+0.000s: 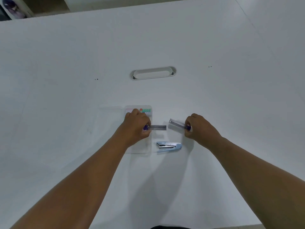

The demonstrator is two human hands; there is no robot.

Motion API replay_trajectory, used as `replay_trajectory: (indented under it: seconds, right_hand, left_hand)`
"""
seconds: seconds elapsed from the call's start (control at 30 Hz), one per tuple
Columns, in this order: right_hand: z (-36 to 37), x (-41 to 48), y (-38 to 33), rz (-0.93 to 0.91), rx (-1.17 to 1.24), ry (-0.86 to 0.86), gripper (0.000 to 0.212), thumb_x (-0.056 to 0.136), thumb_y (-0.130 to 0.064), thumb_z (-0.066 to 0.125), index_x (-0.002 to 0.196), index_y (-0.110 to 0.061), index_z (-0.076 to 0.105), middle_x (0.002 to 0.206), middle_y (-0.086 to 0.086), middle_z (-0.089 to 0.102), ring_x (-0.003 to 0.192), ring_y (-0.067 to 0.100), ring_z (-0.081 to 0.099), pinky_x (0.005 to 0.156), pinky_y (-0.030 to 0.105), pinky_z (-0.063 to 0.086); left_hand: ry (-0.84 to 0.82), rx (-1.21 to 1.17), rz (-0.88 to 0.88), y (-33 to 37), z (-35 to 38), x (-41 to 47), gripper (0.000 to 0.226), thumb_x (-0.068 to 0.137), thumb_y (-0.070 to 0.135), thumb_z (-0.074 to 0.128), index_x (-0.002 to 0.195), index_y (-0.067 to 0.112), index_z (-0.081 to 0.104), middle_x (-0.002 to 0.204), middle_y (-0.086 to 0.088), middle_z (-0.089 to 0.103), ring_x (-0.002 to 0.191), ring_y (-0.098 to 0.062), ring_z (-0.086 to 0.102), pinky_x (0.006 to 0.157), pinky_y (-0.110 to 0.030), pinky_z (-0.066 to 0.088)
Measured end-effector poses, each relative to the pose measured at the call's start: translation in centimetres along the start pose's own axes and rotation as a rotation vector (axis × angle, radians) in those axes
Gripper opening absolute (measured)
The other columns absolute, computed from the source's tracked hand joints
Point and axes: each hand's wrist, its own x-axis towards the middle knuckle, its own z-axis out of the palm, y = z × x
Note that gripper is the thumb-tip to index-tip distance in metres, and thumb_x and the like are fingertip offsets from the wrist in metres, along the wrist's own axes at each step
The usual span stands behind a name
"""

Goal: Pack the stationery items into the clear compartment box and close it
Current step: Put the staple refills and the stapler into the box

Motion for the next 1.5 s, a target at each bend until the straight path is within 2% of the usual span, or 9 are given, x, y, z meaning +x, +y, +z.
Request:
replay_trajectory:
  seconds: [0.2, 0.47, 0.6, 0.83, 1.03, 1.17, 1.3, 1.37, 1.5]
  right_hand:
    - [0.9, 1.2, -4.3, -0.097, 0.048, -0.031, 0.005, 0.078, -0.011, 0.060, 0.082, -0.010, 0.059, 0.088, 0.005, 0.056, 0.081, 0.021, 0.052, 0.068, 0.037, 0.050]
    - [1.8, 1.4, -8.2, -0.195, -0.008, -0.092, 0.008, 0.080, -0.014, 0.060, 0.087, -0.010, 0.061, 0.090, 0.006, 0.056, 0.079, 0.018, 0.048, 0.068, 0.029, 0.045]
    - [2.5, 1.3, -9.9, -0.236, -0.044, -0.148, 0.010, 0.081, -0.017, 0.061, 0.090, -0.011, 0.059, 0.093, 0.006, 0.058, 0.084, 0.021, 0.051, 0.073, 0.034, 0.051]
    - [3.8, 1.8, -12.2, -0.274, -0.105, -0.205, 0.010, 0.085, -0.019, 0.060, 0.092, -0.013, 0.061, 0.097, 0.005, 0.061, 0.088, 0.020, 0.052, 0.072, 0.030, 0.050]
    - [4.0, 1.0, -12.4, -0.199, -0.035, -0.189, 0.022, 0.091, -0.026, 0.056, 0.110, -0.017, 0.061, 0.110, 0.003, 0.059, 0.103, 0.020, 0.051, 0.078, 0.027, 0.043]
    - [3.9, -0.9, -10.1, -0.095, 0.073, -0.054, 0.039, 0.084, -0.041, 0.064, 0.117, -0.022, 0.056, 0.113, -0.003, 0.056, 0.105, 0.016, 0.048, 0.083, 0.030, 0.046]
    - [4.1, -3.4, -6.9, -0.049, 0.018, -0.112, 0.063, 0.072, -0.059, 0.069, 0.123, -0.026, 0.052, 0.119, -0.009, 0.053, 0.109, 0.016, 0.045, 0.089, 0.033, 0.046]
    - [4.5, -4.0, -6.0, -0.074, -0.047, -0.150, 0.058, 0.074, -0.053, 0.069, 0.123, -0.027, 0.053, 0.120, -0.008, 0.054, 0.108, 0.019, 0.046, 0.088, 0.034, 0.046]
    - [5.2, -4.1, -5.8, -0.108, -0.067, -0.091, 0.036, 0.081, -0.029, 0.068, 0.116, -0.022, 0.059, 0.111, -0.001, 0.058, 0.096, 0.025, 0.049, 0.080, 0.037, 0.049]
  left_hand:
    - [-0.062, 0.030, -0.049, -3.6, -1.1, -3.2, 0.018, 0.083, 0.032, 0.067, 0.097, 0.021, 0.065, 0.101, 0.004, 0.064, 0.102, -0.018, 0.042, 0.079, -0.029, 0.029]
    - [-0.077, -0.016, -0.073, -5.8, -0.2, -4.8, 0.025, 0.087, 0.034, 0.064, 0.108, 0.020, 0.065, 0.110, 0.001, 0.064, 0.108, -0.020, 0.044, 0.087, -0.034, 0.038]
    - [-0.090, -0.037, -0.082, -6.5, 0.0, -5.2, 0.035, 0.087, 0.039, 0.063, 0.116, 0.021, 0.063, 0.117, 0.001, 0.062, 0.112, -0.019, 0.044, 0.091, -0.032, 0.038]
    - [-0.062, -0.062, -0.106, -8.3, 0.2, -6.8, 0.058, 0.076, 0.052, 0.069, 0.124, 0.020, 0.057, 0.118, 0.001, 0.056, 0.111, -0.020, 0.045, 0.092, -0.033, 0.040]
    - [-0.047, -0.205, -0.207, -8.5, 1.1, -7.7, 0.050, 0.080, 0.047, 0.067, 0.124, 0.026, 0.052, 0.119, 0.003, 0.057, 0.110, -0.017, 0.050, 0.089, -0.034, 0.048]
    - [-0.041, -0.204, -0.244, -8.3, 1.6, -7.2, 0.050, 0.082, 0.048, 0.064, 0.125, 0.028, 0.051, 0.124, 0.004, 0.058, 0.113, -0.017, 0.048, 0.090, -0.033, 0.046]
    - [-0.013, -0.228, -0.262, -8.1, 1.7, -6.3, 0.049, 0.082, 0.048, 0.065, 0.123, 0.027, 0.052, 0.123, 0.003, 0.058, 0.113, -0.017, 0.047, 0.091, -0.035, 0.046]
    - [-0.001, -0.244, -0.275, -7.9, 1.6, -5.9, 0.050, 0.081, 0.047, 0.066, 0.123, 0.026, 0.051, 0.123, 0.001, 0.058, 0.114, -0.018, 0.047, 0.092, -0.036, 0.047]
    - [0.042, -0.292, -0.326, -7.7, 1.9, -6.0, 0.061, 0.077, 0.048, 0.070, 0.128, 0.026, 0.047, 0.125, 0.000, 0.055, 0.115, -0.019, 0.046, 0.092, -0.037, 0.047]
